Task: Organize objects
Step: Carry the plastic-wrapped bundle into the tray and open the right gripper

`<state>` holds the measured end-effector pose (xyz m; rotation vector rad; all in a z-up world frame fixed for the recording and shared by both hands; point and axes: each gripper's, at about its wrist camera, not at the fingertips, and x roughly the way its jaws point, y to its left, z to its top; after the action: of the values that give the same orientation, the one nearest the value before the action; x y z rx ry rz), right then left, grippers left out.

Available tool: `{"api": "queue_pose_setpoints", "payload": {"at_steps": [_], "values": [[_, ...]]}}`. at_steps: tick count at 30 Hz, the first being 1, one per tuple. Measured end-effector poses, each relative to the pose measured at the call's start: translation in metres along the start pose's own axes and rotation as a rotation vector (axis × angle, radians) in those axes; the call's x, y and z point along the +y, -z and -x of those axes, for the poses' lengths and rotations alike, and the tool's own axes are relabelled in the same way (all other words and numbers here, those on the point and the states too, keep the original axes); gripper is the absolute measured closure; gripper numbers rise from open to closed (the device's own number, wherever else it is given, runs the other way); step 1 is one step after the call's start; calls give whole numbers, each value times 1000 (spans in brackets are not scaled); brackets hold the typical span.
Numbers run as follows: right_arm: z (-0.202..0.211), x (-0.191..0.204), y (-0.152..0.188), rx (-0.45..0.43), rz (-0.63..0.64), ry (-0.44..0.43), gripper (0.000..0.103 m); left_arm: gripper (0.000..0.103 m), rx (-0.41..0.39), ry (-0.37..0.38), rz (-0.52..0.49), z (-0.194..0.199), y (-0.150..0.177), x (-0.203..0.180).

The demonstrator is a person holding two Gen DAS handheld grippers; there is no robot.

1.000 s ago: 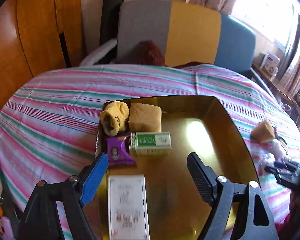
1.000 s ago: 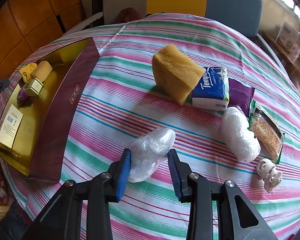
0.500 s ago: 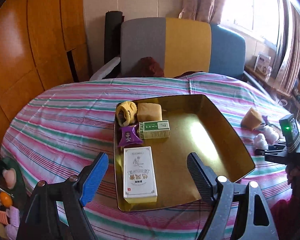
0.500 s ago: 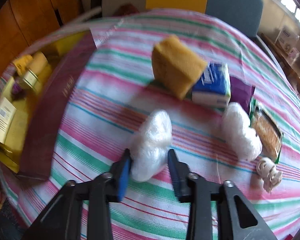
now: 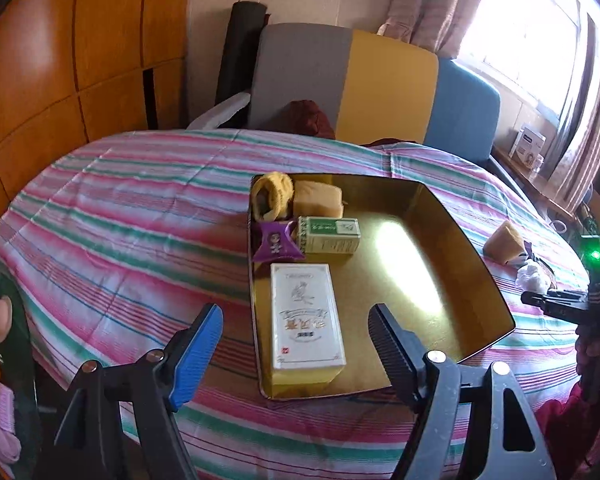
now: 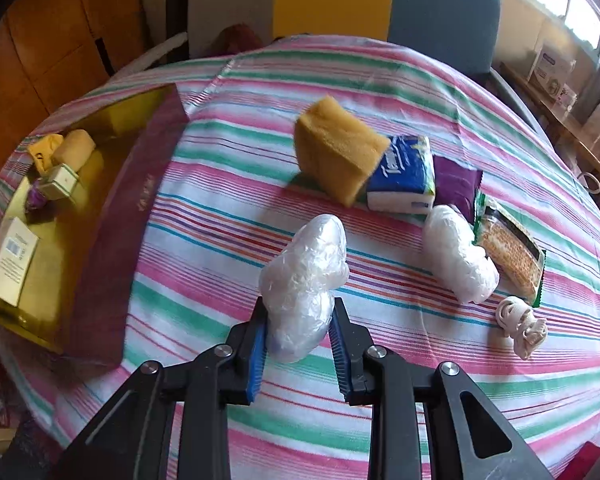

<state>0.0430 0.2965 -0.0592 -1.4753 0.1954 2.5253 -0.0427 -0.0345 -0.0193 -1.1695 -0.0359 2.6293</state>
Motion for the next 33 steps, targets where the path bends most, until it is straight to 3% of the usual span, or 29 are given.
{"api": "queue_pose_setpoints", "payload": {"at_steps": [2,7,11,14,16,19,24,27,33], "values": [[2,6,1,-5,7,-9,74,36,27,-1,33,-4,1,9],[8,18,4,-11,16,-24,74,37,30,-51,55,-3,2,34],[29,39,-2,-65,46,-74,74,37,-14,-182,103,10,-10,76],[47,69,-12,-109,89,-158,74,37,-65,-298,163,23,-22,114],[52,97,-17,-123,134,-219,74,39,-94,-318,226,32,-25,133],[46,140,-20,-114,185,-299,74,39,-94,-237,270,33,-19,137],[11,209,-18,-33,267,-366,74,39,-23,-115,208,12,-3,106],[-10,235,-14,23,298,-380,73,39,11,-60,159,0,3,82],[-29,258,-6,102,271,-491,66,39,36,9,89,-6,10,45]]}}
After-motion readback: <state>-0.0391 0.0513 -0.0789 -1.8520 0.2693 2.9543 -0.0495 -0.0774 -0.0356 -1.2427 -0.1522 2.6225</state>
